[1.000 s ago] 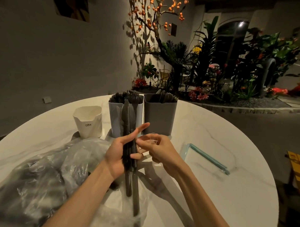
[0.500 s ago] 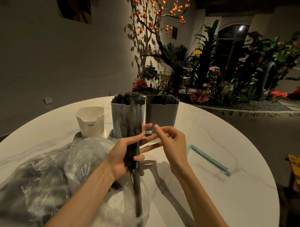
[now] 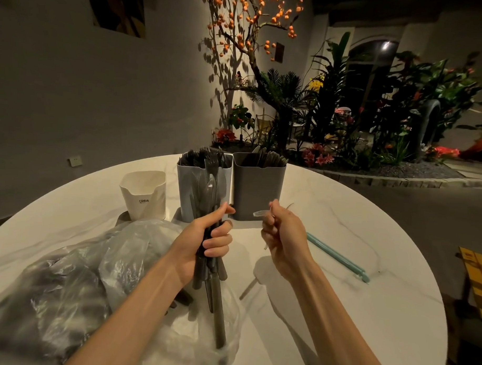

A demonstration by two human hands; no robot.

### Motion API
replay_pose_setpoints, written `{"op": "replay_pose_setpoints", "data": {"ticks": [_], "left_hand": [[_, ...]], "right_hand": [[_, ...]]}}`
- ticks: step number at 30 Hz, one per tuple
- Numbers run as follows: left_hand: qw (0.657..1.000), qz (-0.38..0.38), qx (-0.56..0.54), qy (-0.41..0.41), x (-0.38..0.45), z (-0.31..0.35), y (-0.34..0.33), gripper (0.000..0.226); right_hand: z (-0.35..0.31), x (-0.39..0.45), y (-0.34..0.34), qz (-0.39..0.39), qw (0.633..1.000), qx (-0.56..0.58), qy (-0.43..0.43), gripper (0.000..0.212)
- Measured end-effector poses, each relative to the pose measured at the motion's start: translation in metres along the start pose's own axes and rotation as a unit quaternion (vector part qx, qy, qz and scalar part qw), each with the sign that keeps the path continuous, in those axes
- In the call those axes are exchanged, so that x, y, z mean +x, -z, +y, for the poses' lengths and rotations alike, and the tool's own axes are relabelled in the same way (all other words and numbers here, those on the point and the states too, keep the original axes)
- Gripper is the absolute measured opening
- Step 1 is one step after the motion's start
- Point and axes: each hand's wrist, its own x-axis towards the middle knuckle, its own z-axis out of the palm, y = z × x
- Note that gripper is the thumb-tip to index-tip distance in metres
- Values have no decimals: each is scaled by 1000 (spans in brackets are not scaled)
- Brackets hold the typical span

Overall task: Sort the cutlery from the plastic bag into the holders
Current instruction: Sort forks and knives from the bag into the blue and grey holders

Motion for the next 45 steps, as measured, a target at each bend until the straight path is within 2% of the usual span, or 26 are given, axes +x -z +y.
{"op": "replay_pose_setpoints", "data": {"ticks": [4,9,11,13,16,20,26,28,31,33,36,39,42,45], "left_hand": [[1000,-16,16,5,-1,1,-1,35],[997,5,76,24,-1,-1,-4,41],[997,-4,73,34,-1,-1,-5,39],[997,-15,67,20,-2,0,-6,37],[996,-19,58,-61,-5,9,-14,35],[968,17,177,-176,-6,33,-45,40],[896,45,340,-283,12,32,-61,35],[893,50,344,-287,17,22,-56,31],[897,62,323,-294,21,14,-53,8],[903,67,321,-278,23,8,-47,19],[910,59,327,-249,20,-7,-34,7],[909,105,347,-207,18,-22,-25,20],[920,144,325,-166,18,-29,-23,21],[913,162,329,-181,22,-29,-24,21]], "right_hand": [[-1,-7,-7,-34,994,96,-43,26],[0,-4,0,-66,972,201,-99,23],[0,-3,3,-96,975,168,-111,26],[0,-6,3,-113,988,59,-90,39],[3,-8,-1,-115,989,-88,-20,47],[4,-9,-2,-106,990,-87,23,42],[0,-12,-1,-105,992,-63,27,44],[-1,-13,0,-106,991,-70,36,45],[-3,-14,2,-102,991,-70,52,41],[-4,-14,3,-105,990,-72,63,34],[-5,-15,2,-106,988,-84,78,38],[-4,-16,0,-84,984,-119,98,44],[-1,-17,-1,-71,978,-144,130,45],[-1,-18,-3,-87,965,-168,184,52]]}}
